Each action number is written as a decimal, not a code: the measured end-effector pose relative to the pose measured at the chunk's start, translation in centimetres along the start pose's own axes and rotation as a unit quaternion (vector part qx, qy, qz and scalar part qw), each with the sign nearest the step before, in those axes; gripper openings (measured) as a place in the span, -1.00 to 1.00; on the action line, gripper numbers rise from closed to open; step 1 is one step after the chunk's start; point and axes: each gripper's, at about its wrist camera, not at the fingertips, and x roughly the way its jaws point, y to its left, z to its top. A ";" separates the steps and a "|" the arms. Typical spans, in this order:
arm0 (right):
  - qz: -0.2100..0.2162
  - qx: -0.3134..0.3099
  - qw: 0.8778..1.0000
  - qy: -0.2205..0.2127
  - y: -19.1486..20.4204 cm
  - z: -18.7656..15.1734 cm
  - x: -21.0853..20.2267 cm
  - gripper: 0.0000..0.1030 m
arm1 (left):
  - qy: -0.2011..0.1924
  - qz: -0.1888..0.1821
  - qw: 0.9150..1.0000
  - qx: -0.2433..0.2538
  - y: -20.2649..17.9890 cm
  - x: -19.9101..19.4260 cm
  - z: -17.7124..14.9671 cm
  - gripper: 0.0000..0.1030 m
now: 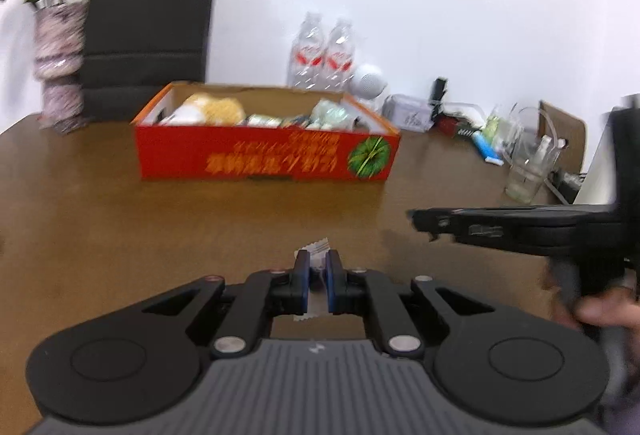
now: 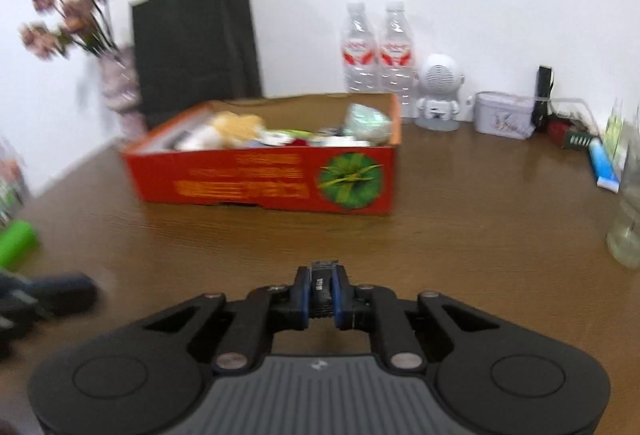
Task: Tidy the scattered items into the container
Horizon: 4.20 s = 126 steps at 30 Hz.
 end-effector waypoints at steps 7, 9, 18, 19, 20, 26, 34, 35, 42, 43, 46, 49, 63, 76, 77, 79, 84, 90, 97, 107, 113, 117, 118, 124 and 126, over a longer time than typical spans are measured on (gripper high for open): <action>0.025 0.003 0.999 -0.034 4.7 -3.7 -8.4 -0.80 | -0.021 0.036 0.999 -0.032 0.8 -5.1 -2.1 -0.83; 0.029 -0.003 0.999 -0.041 5.5 -4.3 -10.0 -0.80 | -0.025 0.040 0.998 -0.041 0.9 -6.1 -2.3 -0.84; 0.035 -0.015 0.996 -0.084 6.6 -2.1 -13.5 -0.80 | -0.097 0.045 0.994 0.008 0.1 -9.0 3.1 -0.83; 0.032 -0.018 0.995 -0.093 6.4 -0.9 -13.8 -0.80 | -0.107 0.043 0.993 0.011 0.3 -9.1 5.1 -0.83; 0.028 -0.023 0.994 -0.104 6.2 0.7 -14.1 -0.80 | -0.112 0.038 0.993 0.014 0.4 -9.1 7.0 -0.83; 0.043 0.008 0.994 -0.097 2.5 13.9 -11.7 -0.80 | -0.005 -0.047 0.999 -0.004 2.3 -1.2 19.5 -0.83; 0.069 0.079 0.987 0.120 -2.7 27.8 6.2 -0.80 | 0.188 -0.008 0.981 -0.036 6.9 17.2 26.1 -0.83; 0.063 0.093 0.983 0.143 -3.2 28.1 8.7 -0.80 | 0.212 -0.003 0.976 -0.046 7.5 19.3 25.4 -0.83; 0.027 0.096 0.964 0.247 -4.0 24.8 20.3 -0.80 | 0.295 0.034 0.953 -0.059 9.5 26.5 22.4 -0.78; 0.020 0.097 0.962 0.253 -4.1 24.5 21.2 -0.79 | 0.298 0.040 0.952 -0.057 9.8 26.9 22.4 -0.69; 0.011 0.107 0.959 0.264 -4.5 23.8 23.0 -0.55 | 0.295 0.051 0.952 -0.067 10.7 27.5 23.1 0.19; 0.006 0.104 0.958 0.267 -4.5 24.0 23.9 -0.19 | 0.287 0.068 0.954 -0.058 11.2 27.0 23.9 0.52; -0.079 0.088 0.935 0.334 -3.3 24.3 21.8 0.72 | 0.331 0.152 0.930 -0.049 11.0 23.2 25.1 1.00; -0.070 0.091 0.940 0.321 -1.8 23.5 15.2 0.76 | 0.301 0.129 0.943 -0.056 8.1 16.0 26.4 1.00; -0.069 0.090 0.941 0.318 -1.6 23.5 14.6 0.76 | 0.298 0.127 0.945 -0.055 7.9 15.4 26.5 1.00; -0.065 0.089 0.944 0.312 -1.2 23.4 13.3 0.76 | 0.291 0.122 0.948 -0.054 7.6 14.2 26.5 1.00; -0.046 0.089 0.955 0.279 -0.1 23.3 9.7 0.76 | 0.241 0.105 0.964 -0.043 6.2 10.2 26.4 1.00; -0.033 0.068 0.973 0.218 2.1 22.0 5.3 0.77 | 0.145 0.137 0.980 -0.001 3.7 5.2 23.4 1.00; -0.043 0.047 0.993 0.101 3.5 17.4 0.5 0.81 | 0.012 0.114 0.993 0.017 2.3 0.1 17.7 1.00; -0.110 0.017 0.994 0.002 3.8 3.6 -2.6 0.98 | 0.016 0.106 0.994 -0.034 3.5 0.4 3.0 1.00; -0.112 0.004 0.993 0.022 4.7 -1.9 -2.2 0.98 | 0.026 0.117 0.993 -0.015 3.3 0.4 -1.2 1.00; -0.122 -0.018 0.992 0.026 5.7 -3.5 -1.8 0.98 | 0.028 0.114 0.993 -0.002 2.9 0.5 -2.1 1.00; -0.117 -0.018 0.993 0.028 5.8 -3.7 -1.8 0.98 | 0.029 0.116 0.993 0.000 2.9 0.7 -2.2 1.00; -0.109 -0.007 0.993 0.041 5.2 -4.4 -1.2 0.99 | 0.054 0.121 0.991 0.002 2.8 1.5 -3.0 1.00; -0.103 -0.004 0.994 0.047 5.0 -4.6 -0.9 0.99 | 0.062 0.118 0.991 0.002 2.9 1.8 -3.1 1.00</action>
